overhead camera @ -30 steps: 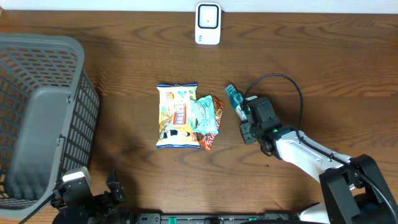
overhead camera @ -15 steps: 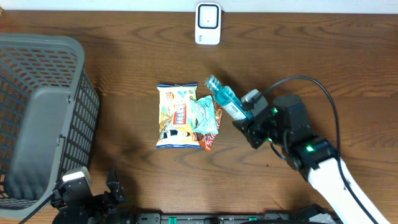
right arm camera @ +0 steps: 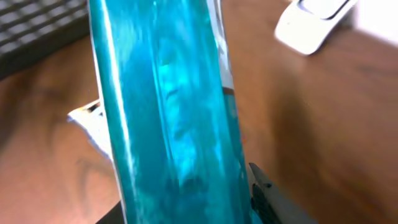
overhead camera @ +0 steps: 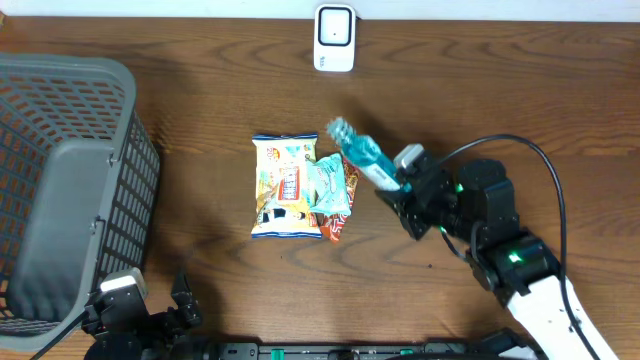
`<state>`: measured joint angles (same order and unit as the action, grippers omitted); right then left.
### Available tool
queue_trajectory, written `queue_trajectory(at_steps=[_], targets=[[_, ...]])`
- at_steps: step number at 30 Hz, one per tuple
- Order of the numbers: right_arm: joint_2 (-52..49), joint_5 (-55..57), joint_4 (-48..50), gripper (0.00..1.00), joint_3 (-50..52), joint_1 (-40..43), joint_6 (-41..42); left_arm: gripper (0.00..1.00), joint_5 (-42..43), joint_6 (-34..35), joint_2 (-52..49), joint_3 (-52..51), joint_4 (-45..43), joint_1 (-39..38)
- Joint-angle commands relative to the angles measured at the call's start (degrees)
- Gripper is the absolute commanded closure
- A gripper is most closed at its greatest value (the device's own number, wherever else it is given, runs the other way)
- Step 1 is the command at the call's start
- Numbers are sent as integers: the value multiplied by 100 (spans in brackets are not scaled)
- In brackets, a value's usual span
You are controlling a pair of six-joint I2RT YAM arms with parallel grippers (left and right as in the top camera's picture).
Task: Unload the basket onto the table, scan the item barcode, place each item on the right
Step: 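Carry the mouthwash bottle up to the white scanner and hold it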
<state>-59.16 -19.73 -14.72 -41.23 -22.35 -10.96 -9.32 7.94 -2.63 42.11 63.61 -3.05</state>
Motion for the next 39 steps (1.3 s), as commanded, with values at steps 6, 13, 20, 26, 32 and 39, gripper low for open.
queue_trajectory(at_steps=[6, 13, 20, 26, 32, 39], targets=[[-1902, 1471, 2745, 99, -199, 13, -90, 2, -15, 52, 0, 26, -9, 20], [-3226, 1541, 3434, 99, -1314, -201, -1051, 2, -15, 52, 0, 26, -9, 20], [-4774, 3042, 3429, 99, -3056, -310, -2879, 2, -15, 52, 0, 26, -9, 20], [-6387, 3939, 4306, 99, -4304, -271, -4039, 2, -15, 52, 0, 26, -9, 20], [-7460, 4406, 4793, 99, -5337, -262, -4778, 2, -15, 52, 0, 26, -9, 20], [-7973, 4599, 4990, 99, -6037, -223, -5036, 2, -15, 52, 0, 26, -9, 20]])
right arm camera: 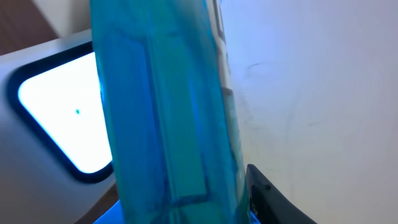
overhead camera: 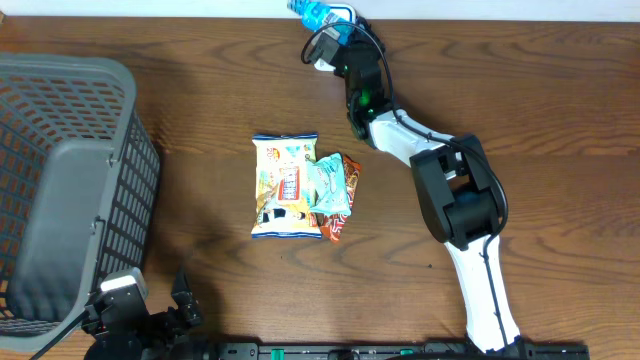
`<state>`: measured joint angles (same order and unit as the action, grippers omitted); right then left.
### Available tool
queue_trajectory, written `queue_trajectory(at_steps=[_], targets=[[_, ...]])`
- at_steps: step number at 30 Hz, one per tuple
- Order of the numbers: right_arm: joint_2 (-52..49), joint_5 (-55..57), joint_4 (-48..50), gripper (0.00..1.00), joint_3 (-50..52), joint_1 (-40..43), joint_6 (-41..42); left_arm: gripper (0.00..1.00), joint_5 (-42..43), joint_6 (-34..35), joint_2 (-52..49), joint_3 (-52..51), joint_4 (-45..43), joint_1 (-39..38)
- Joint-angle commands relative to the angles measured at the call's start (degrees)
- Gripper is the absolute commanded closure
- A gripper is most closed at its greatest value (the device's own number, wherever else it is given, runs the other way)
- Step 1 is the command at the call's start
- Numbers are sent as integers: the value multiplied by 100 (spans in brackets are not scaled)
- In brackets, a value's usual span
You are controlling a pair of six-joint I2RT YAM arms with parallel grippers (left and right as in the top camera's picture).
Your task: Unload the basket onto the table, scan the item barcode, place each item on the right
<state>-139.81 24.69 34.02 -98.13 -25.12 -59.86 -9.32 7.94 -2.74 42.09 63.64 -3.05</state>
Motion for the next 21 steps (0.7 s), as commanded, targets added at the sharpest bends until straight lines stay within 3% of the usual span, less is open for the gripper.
queue_trajectory(at_steps=[1, 6, 13, 16, 21], targets=[[92, 149, 111, 99, -348, 70, -269, 2, -15, 52, 11, 28, -11, 20], [96, 424, 138, 99, -350, 81, -407, 2, -15, 52, 11, 28, -11, 20], [723, 2046, -168, 99, -350, 363, -522, 2, -15, 52, 11, 28, -11, 20], [1185, 2437, -1178, 99, -350, 767, -50, 2, -15, 52, 11, 28, -11, 20], [1792, 2170, -4146, 99, -350, 1821, 1349, 2, -15, 52, 11, 28, -11, 20]])
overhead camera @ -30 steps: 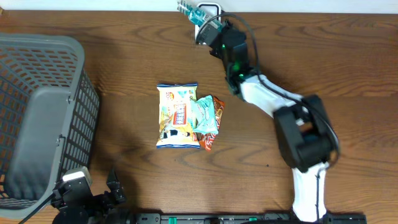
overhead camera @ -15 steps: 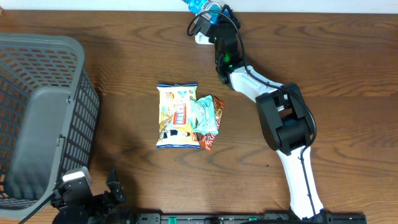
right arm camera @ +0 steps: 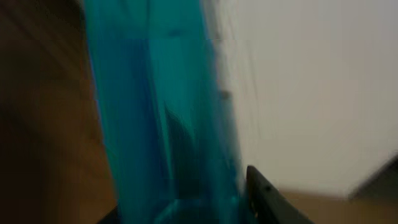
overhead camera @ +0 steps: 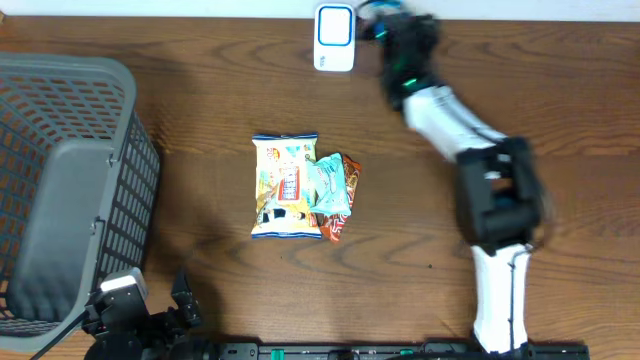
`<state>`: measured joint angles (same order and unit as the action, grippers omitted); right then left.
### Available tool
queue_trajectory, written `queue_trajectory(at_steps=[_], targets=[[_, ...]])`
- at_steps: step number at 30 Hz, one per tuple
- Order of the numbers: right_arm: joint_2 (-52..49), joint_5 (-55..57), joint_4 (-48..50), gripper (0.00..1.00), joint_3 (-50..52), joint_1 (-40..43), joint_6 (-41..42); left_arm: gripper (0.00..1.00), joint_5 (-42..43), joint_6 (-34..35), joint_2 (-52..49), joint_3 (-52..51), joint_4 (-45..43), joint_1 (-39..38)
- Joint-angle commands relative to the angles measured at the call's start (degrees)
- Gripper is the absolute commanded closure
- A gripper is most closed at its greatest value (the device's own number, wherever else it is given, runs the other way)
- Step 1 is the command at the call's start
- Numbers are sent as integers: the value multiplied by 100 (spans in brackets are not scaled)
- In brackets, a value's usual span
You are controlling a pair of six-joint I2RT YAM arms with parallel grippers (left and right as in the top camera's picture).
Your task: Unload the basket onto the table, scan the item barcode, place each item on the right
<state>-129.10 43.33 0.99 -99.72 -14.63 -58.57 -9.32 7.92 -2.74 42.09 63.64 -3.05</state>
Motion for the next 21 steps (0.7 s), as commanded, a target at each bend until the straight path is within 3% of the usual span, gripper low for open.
queue_trajectory(at_steps=[1, 7, 13, 17, 21], targets=[[730, 254, -1154, 99, -190, 977, 1460, 2, -15, 55, 11, 28, -11, 20], [584, -457, -2730, 99, -168, 2636, 2459, 2, -15, 55, 11, 28, -11, 20], [249, -846, -2918, 99, -166, 4135, 2868, 2, -15, 55, 11, 28, -11, 20], [151, -1237, -2986, 99, -166, 4778, 3665, 2, -15, 55, 11, 28, -11, 20], [149, -2312, -3152, 92, -166, 5381, 4476, 2, -15, 55, 11, 28, -11, 20]])
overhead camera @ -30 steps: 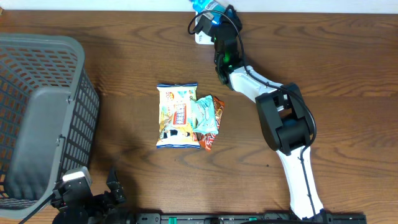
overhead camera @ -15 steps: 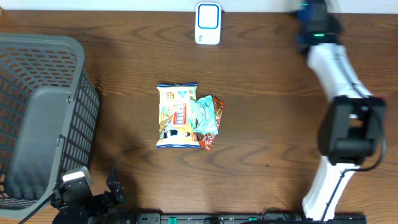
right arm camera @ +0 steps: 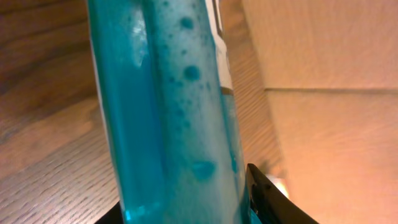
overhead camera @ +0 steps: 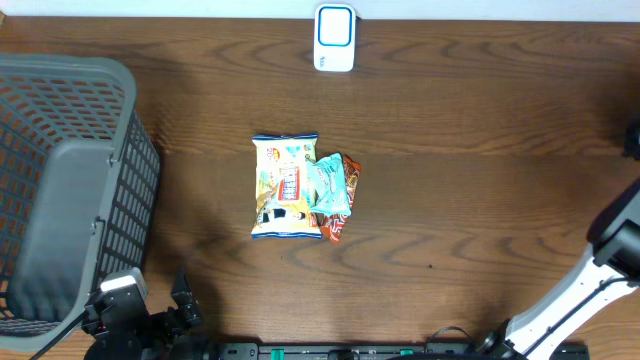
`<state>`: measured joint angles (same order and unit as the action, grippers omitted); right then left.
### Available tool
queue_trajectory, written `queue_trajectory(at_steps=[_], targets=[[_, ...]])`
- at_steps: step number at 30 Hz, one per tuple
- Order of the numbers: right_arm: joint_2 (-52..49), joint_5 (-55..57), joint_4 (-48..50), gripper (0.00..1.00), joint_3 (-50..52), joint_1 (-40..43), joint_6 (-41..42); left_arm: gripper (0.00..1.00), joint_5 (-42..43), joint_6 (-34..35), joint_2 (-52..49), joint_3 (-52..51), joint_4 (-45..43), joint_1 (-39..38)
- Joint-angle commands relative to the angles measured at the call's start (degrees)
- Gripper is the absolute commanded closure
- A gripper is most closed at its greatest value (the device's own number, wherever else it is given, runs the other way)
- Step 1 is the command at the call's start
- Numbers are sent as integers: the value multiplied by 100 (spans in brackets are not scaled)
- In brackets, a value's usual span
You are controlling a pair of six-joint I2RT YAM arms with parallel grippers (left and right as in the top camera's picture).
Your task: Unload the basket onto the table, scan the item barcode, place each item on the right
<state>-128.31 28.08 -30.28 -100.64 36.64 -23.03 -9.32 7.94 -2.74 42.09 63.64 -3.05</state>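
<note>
A tall translucent blue item (right arm camera: 168, 106) fills the right wrist view, and my right gripper (right arm camera: 186, 211) is shut on its lower end, with a black finger (right arm camera: 267, 199) showing at its right. Behind it are wood grain and a beige surface beyond the table's edge. In the overhead view the item and the right gripper are out of sight; only the right arm (overhead camera: 620, 245) shows at the far right edge. The white scanner (overhead camera: 334, 38) stands at the back middle. My left gripper (overhead camera: 183, 295) rests at the front left, its jaws too small to read.
A yellow snack packet (overhead camera: 285, 186) lies mid-table, with a pale green one (overhead camera: 328, 183) overlapping a red one beside it. A grey mesh basket (overhead camera: 60, 190) takes up the left side.
My right gripper was just right of the scanner at the table's back; now it is past the far right edge, out of the overhead view, still holding the blue item.
My right gripper first held the blue item just right of the snack packets. Then it held it over the scanner, whose lit face showed in the wrist view. After that it was beside the scanner, and now it is at the table's right edge.
</note>
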Motion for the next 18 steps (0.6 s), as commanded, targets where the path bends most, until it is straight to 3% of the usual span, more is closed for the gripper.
queue_trajectory(at_steps=[1, 6, 7, 10, 14, 18], targets=[[70, -918, -55, 87, -74, 315, 1003, 2, -15, 52, 11, 28, -11, 20], [72, -1349, -240, 50, -76, 498, 1377, 2, -15, 52, 11, 28, -11, 20], [81, -1351, -286, 32, -76, 501, 1456, 2, -15, 52, 11, 28, -11, 20], [164, -1368, -369, 1, -79, 470, 1602, 2, -15, 52, 11, 28, -11, 20], [706, -2203, -494, 1, -79, 337, 1982, 2, -15, 52, 11, 28, -11, 20], [1447, -4437, -525, 1, -79, 240, 2444, 2, -15, 52, 11, 28, -11, 20]])
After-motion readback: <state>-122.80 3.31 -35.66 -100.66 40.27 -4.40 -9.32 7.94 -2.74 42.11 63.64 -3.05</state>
